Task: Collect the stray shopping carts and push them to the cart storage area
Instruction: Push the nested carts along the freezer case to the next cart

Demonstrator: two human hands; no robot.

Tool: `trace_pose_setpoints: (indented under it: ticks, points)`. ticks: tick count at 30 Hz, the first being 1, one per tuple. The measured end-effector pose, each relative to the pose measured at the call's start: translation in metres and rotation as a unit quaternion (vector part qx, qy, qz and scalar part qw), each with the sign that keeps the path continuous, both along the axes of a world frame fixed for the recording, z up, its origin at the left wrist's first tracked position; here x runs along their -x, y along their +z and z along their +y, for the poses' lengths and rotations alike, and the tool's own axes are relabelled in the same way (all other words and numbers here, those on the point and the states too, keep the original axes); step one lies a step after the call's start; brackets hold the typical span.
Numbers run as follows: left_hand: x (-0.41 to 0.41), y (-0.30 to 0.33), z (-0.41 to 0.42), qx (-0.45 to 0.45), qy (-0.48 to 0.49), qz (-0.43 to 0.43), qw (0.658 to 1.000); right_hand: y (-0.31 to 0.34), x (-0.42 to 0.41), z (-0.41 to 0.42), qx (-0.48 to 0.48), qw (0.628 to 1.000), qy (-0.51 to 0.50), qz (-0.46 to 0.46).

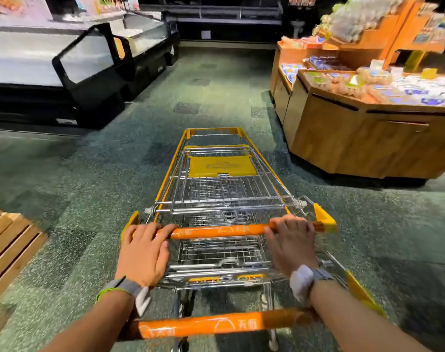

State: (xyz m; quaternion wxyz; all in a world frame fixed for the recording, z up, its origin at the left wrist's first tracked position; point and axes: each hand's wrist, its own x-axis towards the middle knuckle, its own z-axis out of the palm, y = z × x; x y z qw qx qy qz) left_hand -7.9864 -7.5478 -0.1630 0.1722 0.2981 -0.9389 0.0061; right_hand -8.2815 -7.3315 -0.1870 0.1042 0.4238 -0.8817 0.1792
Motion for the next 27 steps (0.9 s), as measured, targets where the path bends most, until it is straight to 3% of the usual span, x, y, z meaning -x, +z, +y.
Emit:
trace_pose_setpoints:
  ticks: [4, 27]
  points:
    - [0.064, 0.0, -0.086, -0.004, -0.003, -0.018, 1.0, 0.005, 0.057, -0.079, -0.032, 0.999, -0.008, -0.033]
    - [0.409, 0.005, -0.455, -0.036, -0.001, 0.007, 0.999, 0.013, 0.392, -0.452, -0.023, 0.998, -0.009, -0.054]
